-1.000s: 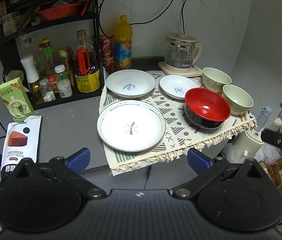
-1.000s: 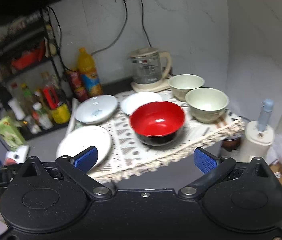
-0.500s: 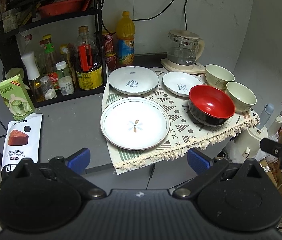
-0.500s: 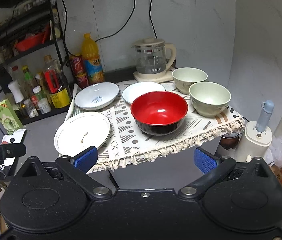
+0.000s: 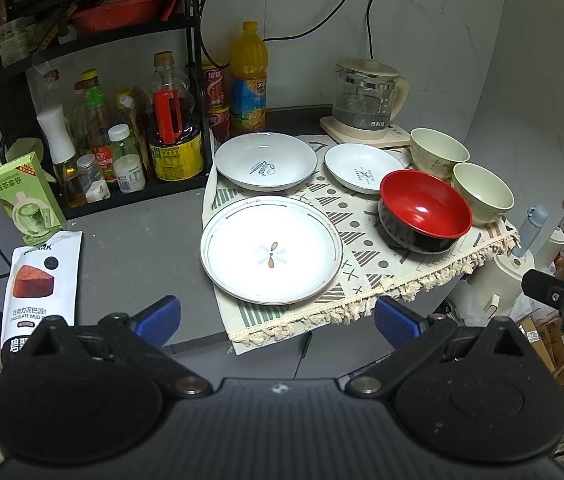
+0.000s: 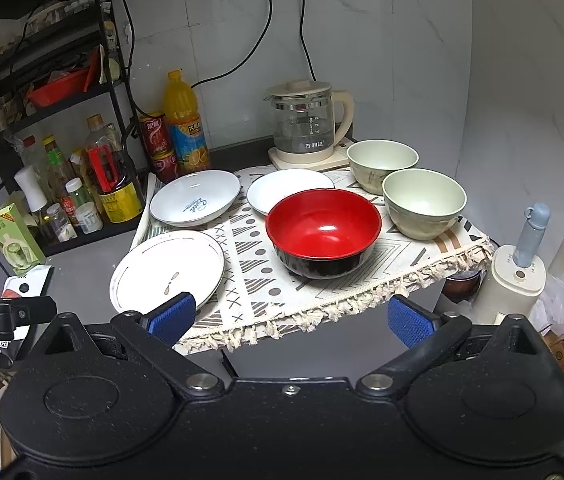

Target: Organize plates and bowls

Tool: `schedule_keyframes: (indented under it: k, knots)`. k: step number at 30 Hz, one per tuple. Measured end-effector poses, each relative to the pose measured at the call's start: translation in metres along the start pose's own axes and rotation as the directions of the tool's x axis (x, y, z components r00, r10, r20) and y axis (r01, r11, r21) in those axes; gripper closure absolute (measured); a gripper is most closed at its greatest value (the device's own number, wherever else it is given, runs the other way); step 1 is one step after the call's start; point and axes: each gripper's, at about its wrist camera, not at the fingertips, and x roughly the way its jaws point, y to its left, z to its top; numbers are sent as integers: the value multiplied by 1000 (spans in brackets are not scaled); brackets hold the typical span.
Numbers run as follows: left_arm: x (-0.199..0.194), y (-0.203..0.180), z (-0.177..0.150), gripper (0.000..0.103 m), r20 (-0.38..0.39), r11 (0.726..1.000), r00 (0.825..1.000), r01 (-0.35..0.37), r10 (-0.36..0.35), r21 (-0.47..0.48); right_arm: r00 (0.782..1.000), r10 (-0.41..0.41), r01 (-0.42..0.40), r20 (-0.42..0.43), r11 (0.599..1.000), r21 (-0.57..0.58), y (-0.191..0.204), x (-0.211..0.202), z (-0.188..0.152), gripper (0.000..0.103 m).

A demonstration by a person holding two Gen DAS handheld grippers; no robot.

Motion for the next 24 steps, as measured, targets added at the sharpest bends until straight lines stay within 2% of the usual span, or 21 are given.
schedule_keyframes:
  k: [15,24]
  knots:
    - [1,-11,1,1,6,999,1000,27,-27,27,999,-32,32,12,999,19,-7,-3,2,0]
    - [3,-11,2,1,-3,1000,1000,10,-10,24,999,-32,32,4,999,21,-10,4,2,0]
